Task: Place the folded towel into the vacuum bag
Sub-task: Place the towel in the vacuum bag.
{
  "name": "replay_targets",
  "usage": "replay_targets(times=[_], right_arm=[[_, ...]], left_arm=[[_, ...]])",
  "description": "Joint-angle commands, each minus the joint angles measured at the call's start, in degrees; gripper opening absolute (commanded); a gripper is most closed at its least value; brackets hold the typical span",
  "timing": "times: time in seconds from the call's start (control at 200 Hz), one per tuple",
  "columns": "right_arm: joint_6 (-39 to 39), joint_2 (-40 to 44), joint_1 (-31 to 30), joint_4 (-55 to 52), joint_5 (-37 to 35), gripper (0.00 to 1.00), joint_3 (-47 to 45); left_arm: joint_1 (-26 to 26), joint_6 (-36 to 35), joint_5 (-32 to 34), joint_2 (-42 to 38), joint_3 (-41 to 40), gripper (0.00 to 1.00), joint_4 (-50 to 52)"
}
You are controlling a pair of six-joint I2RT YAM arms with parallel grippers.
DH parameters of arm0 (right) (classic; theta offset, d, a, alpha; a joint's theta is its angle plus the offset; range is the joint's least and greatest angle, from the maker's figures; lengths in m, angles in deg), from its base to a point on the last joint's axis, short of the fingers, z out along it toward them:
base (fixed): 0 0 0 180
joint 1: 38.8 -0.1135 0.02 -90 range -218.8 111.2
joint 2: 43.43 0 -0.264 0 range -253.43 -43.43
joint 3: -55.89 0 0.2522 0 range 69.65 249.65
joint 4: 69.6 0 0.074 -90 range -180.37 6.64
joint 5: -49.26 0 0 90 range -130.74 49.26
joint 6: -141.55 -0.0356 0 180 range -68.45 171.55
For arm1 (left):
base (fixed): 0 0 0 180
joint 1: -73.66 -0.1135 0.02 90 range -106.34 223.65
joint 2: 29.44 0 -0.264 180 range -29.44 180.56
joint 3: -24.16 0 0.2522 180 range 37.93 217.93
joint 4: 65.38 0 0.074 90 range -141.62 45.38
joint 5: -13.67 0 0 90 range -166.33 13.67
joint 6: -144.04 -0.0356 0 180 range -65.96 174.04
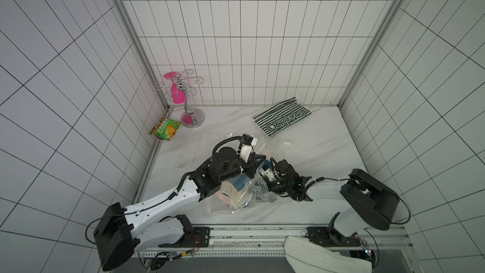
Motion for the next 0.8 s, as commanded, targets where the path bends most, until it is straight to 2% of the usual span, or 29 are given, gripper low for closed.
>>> replay_targets(times=[0.0,0.155,0.23,0.3,0.385,0.495,0.565,0.665,0.795], right_arm=[[8.5,9.3,2.5,-25.0,-3.4,0.78,3.6],[12.8,18.9,12.0,-40.1,-7.8,0.76,4.5],[14.4,21.0,19.3,-41.0,-8.0,0.74,3.3],[13.5,21.5,23.0,-35.8,-7.2,0.73,2.6],[10.7,19.4,24.1,-29.3,-6.9,0.73,3.1],[6.3,17.1,24.2,-21.9,-12.6,0.73,2.0],[4.1,13.9,24.4,-17.1,-13.7,0.73,1.1],[5.6,11.6,24.2,-22.1,-17.0,0.74,2.1],[8.7,16.6,24.1,-29.2,-22.3,0.76,0.6]], left_arm=[[-0.2,-0.8,1.9,-1.5,-0.2,0.00,-3.2],[-0.3,-1.0,0.7,-1.7,1.2,0.00,-2.7],[-0.3,-0.4,-0.5,-1.7,1.7,0.00,-2.7],[-0.2,0.2,-2.8,-1.4,1.8,0.00,-2.6],[-0.1,1.3,-3.9,-0.9,1.8,0.00,-1.9],[0.4,2.0,-4.1,-0.2,1.3,0.00,-2.2],[0.6,2.3,-4.1,0.4,1.3,0.00,-2.6],[1.0,2.3,-4.1,0.9,1.9,0.00,-2.8],[1.1,2.2,-3.8,1.0,2.1,0.00,-2.7]])
